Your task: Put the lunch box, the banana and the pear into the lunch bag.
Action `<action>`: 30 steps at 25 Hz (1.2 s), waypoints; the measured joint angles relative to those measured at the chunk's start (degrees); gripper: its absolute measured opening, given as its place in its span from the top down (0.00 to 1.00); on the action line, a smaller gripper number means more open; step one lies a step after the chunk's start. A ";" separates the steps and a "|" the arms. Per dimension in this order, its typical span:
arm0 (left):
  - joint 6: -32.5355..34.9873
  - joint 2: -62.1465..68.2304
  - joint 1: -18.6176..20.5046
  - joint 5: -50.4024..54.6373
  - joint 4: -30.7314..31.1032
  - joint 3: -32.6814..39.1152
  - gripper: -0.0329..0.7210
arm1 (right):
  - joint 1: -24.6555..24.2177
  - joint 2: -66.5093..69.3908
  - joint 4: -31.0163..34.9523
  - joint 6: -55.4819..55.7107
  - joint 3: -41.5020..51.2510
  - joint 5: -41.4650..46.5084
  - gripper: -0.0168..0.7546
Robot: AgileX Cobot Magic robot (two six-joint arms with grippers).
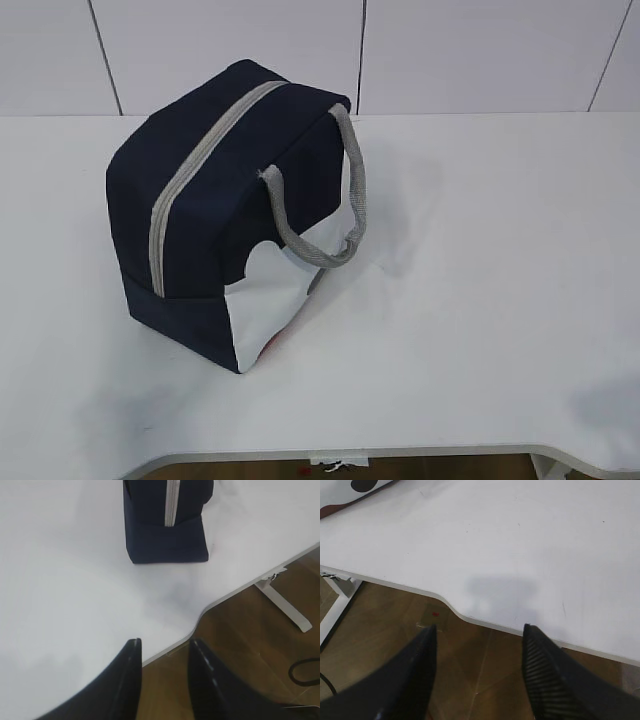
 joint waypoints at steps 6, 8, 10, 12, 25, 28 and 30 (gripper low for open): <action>-2.75 0.00 0.00 0.00 3.12 0.00 0.63 | 0.00 0.00 -3.20 0.00 0.13 -1.43 0.44; -3.50 0.00 0.00 0.00 4.45 0.00 0.63 | 0.00 0.00 -3.55 0.00 0.56 -2.70 0.44; -3.76 0.00 0.00 0.00 6.54 0.00 0.63 | 0.00 0.00 -3.44 0.12 1.60 -4.93 0.44; -3.97 0.00 0.00 0.00 8.60 0.00 0.63 | 0.00 0.00 -3.33 0.23 2.27 -5.45 0.44; -4.09 0.00 0.54 0.00 9.17 0.00 0.63 | 0.00 0.00 -2.86 0.56 2.36 -6.25 0.44; -4.09 0.00 2.50 0.00 8.75 0.00 0.63 | 0.00 0.00 -2.50 1.30 2.36 -6.25 0.44; -4.09 0.00 5.20 0.00 7.47 0.00 0.63 | -0.14 0.00 -1.71 1.30 2.36 -6.25 0.44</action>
